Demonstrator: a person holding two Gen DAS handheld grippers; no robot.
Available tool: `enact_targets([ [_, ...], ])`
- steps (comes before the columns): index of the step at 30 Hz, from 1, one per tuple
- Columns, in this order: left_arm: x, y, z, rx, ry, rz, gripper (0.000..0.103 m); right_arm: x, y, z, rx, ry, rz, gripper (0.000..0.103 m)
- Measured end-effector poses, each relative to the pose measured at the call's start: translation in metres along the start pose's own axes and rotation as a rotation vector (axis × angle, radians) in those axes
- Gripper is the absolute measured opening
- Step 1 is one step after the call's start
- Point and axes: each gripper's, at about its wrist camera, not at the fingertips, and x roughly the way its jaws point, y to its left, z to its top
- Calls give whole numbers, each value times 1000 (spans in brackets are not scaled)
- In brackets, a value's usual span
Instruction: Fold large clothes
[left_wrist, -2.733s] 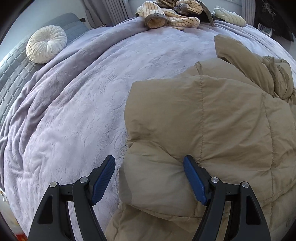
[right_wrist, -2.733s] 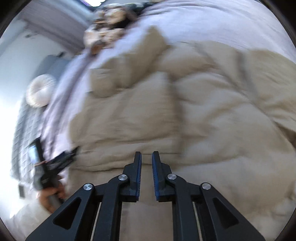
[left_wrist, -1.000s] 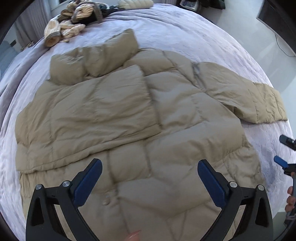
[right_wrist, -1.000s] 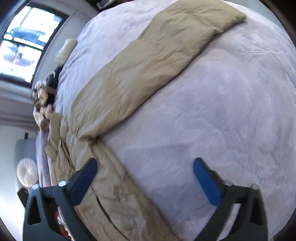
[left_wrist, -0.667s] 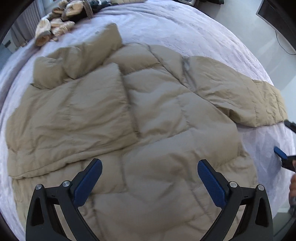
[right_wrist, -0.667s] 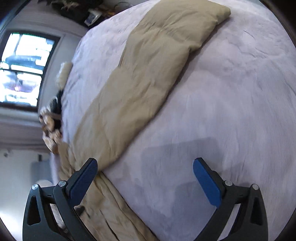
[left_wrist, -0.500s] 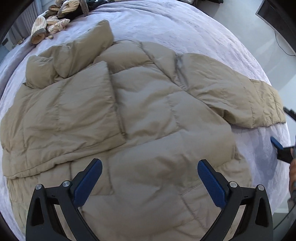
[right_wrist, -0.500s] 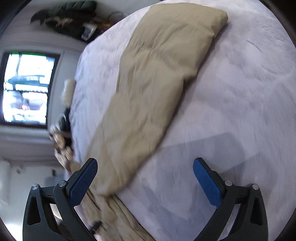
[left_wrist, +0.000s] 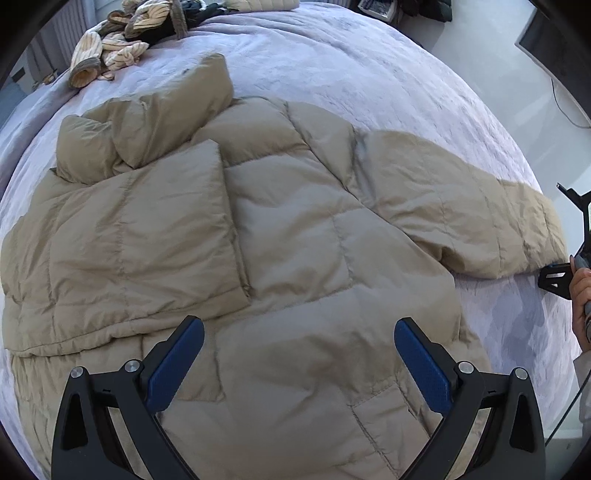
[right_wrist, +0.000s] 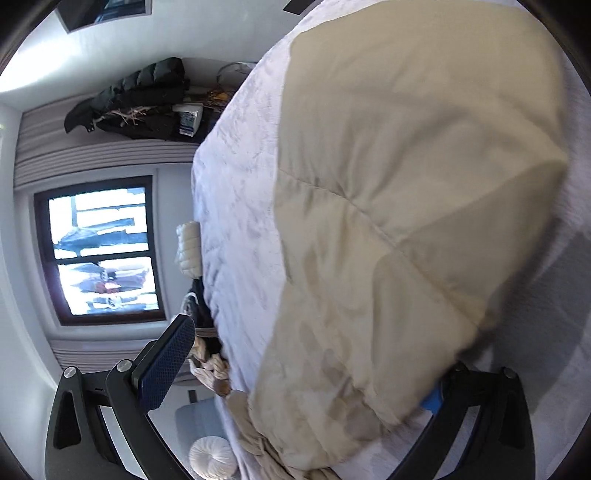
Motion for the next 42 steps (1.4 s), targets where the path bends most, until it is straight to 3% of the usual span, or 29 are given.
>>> enact_targets([
  [3,-4,8,2,-13,-16,6,103,5,2,-2,-1,13,-10,99],
  [4,-5,11,3,-20,-20,8,103,8,7,3,-1,20,-19,92],
  [5,-6,15,3,-28,-25,9,103,11,9,4,-1,29,-32,72],
  [6,-7,18,3,-36,-29,10,103,14,10,4,-3,42,-45,63],
  [8,-10,26,4,-55,-40,13,103,19,16,1,-22,48,-53,20],
  [10,-14,34,2,-67,-48,16,103,21,27,-2,-54,40,-36,10],
  [17,-29,65,-3,-105,-79,27,103,43,103,-49,-338,105,-13,9],
  [22,-41,94,-5,-151,-102,49,103,79,170,-124,-644,194,-39,9],
  [28,-57,130,-12,-204,-136,86,103,124,217,-228,-937,288,-75,9],
  [33,-62,164,-24,-269,-136,109,103,156,215,-315,-1131,384,-135,9],
  [38,-65,190,-38,-303,-136,133,103,189,187,-384,-1278,477,-240,9],
  [42,-61,208,-47,-340,-131,137,103,210,158,-400,-1222,546,-306,9],
])
